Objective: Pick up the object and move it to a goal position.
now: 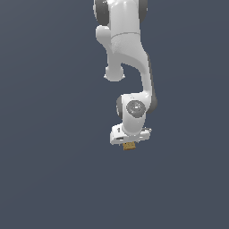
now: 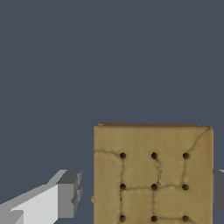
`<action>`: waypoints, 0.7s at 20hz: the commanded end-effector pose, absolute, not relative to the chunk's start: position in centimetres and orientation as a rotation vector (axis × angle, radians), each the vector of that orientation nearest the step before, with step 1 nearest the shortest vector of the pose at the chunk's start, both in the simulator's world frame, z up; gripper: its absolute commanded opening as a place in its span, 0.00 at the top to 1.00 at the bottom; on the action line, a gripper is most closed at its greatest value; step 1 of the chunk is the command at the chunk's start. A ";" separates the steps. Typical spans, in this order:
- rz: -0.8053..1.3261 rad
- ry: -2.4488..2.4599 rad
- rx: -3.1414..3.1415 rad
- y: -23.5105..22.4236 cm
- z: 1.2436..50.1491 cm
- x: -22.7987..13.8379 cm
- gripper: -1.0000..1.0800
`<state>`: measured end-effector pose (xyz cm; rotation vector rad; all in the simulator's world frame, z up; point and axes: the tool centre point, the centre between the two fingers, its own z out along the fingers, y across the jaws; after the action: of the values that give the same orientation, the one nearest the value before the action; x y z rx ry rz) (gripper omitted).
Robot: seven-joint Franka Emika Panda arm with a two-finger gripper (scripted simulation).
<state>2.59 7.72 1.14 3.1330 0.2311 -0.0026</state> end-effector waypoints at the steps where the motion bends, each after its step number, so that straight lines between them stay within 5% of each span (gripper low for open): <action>1: 0.000 0.231 3.133 7.7 1.1 2.7 1.00; 14: 0.000 0.230 3.133 7.3 1.2 2.7 1.00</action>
<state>2.66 7.59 1.13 3.1334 0.2319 -0.0005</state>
